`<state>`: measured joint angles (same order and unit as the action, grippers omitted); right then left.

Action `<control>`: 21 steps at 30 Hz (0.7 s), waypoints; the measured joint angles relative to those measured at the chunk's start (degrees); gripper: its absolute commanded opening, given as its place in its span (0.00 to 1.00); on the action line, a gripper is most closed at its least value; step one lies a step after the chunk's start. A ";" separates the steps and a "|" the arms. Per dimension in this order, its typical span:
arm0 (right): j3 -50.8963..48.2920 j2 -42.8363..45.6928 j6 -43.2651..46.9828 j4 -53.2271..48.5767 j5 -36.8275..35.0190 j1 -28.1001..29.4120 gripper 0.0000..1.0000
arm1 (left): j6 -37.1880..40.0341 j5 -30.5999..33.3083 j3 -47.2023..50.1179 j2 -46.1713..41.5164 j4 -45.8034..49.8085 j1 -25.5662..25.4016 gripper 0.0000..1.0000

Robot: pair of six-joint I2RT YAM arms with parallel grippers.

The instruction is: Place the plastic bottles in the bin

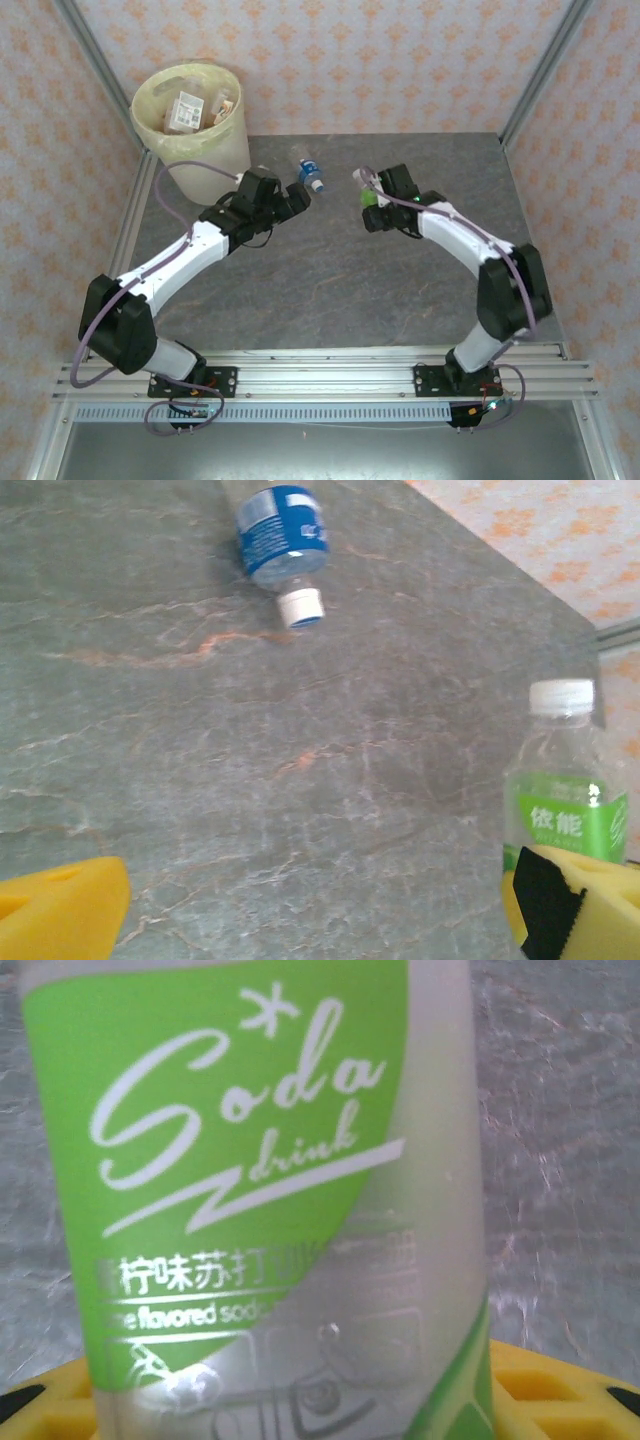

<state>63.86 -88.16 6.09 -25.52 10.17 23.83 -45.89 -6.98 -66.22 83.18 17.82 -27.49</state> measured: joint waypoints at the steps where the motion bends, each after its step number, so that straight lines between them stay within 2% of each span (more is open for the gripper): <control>1: -1.86 1.86 -0.66 0.70 0.48 0.02 0.41 | 0.70 -0.35 -0.52 0.17 -0.02 -0.44 1.00; 6: -9.77 10.64 -3.74 2.95 3.78 1.31 0.41 | 3.37 -3.17 -3.96 2.71 -0.57 -3.26 1.00; 10: -12.76 14.97 -5.53 5.79 7.41 2.29 0.41 | 4.00 -9.90 -6.10 5.44 -2.45 -4.81 1.00; 14: -13.31 15.96 -6.56 8.61 9.84 2.80 0.41 | 5.14 -14.49 -7.58 7.56 -5.27 -6.32 1.00; 21: -13.31 15.96 -6.97 12.48 16.20 3.78 0.42 | 6.95 -17.44 -11.39 9.99 -6.34 -8.92 1.00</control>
<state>50.54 -72.20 -0.89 -13.04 26.37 27.62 -38.94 -24.43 -77.60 93.17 11.49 -36.40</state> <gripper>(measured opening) 0.538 0.993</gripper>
